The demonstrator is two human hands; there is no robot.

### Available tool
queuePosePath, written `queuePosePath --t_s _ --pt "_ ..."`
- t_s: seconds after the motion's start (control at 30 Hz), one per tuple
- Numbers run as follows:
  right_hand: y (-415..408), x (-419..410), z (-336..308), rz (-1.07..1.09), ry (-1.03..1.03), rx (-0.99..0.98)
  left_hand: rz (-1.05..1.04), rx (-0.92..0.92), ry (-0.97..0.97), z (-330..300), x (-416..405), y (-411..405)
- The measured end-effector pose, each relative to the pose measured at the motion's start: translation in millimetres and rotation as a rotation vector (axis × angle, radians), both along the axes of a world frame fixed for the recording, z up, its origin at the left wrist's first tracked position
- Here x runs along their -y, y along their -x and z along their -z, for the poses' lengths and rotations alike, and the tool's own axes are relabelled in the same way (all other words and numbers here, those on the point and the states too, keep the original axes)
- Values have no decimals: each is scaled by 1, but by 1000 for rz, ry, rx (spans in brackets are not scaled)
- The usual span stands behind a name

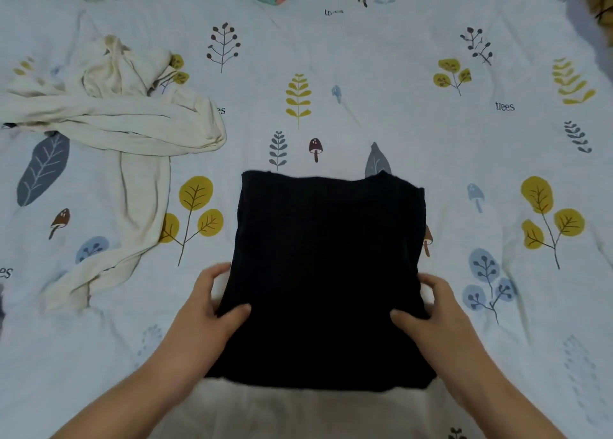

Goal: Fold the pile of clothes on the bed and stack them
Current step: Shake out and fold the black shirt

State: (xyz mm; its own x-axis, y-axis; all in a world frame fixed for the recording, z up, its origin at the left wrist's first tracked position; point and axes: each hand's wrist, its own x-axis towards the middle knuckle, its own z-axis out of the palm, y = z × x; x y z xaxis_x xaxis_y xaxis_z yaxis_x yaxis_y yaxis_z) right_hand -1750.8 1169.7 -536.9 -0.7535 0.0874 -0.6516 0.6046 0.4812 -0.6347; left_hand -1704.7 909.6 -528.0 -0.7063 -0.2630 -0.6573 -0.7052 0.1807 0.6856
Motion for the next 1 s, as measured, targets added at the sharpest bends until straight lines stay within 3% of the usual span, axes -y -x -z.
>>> queuePosePath --t_s 0.1,0.23,0.3,0.4,0.5,0.6,0.67,0.77,0.83,0.9,1.0 --pt "-30 -11 -3 -7 17 81 28 73 -103 -3 2 -38" --pt "-47 -13 -3 64 117 64 59 100 -95 -5 5 -51" --pt "-46 -12 -3 88 173 63 33 89 -197 -8 7 -45" --pt "-50 -15 -2 -56 134 18 71 60 -293 -5 15 -38" --pt "-63 -23 0 -531 -295 -219 327 -22 -32 3 26 -47" --pt "-77 -35 12 -848 -642 -599 827 -253 472 20 33 -66" --pt "-82 -39 19 -999 -675 -811 954 -350 555 24 33 -73" --pt "-82 -48 29 -1132 -660 -932 1113 -471 736 35 35 -77" --pt "-78 -47 28 -1135 -609 -948 1227 -619 857 41 37 -77" --pt "-72 -41 23 -1063 -497 -900 1209 -637 855 34 33 -70" --pt "-65 -32 9 -687 -173 -667 874 -565 598 18 27 -58"
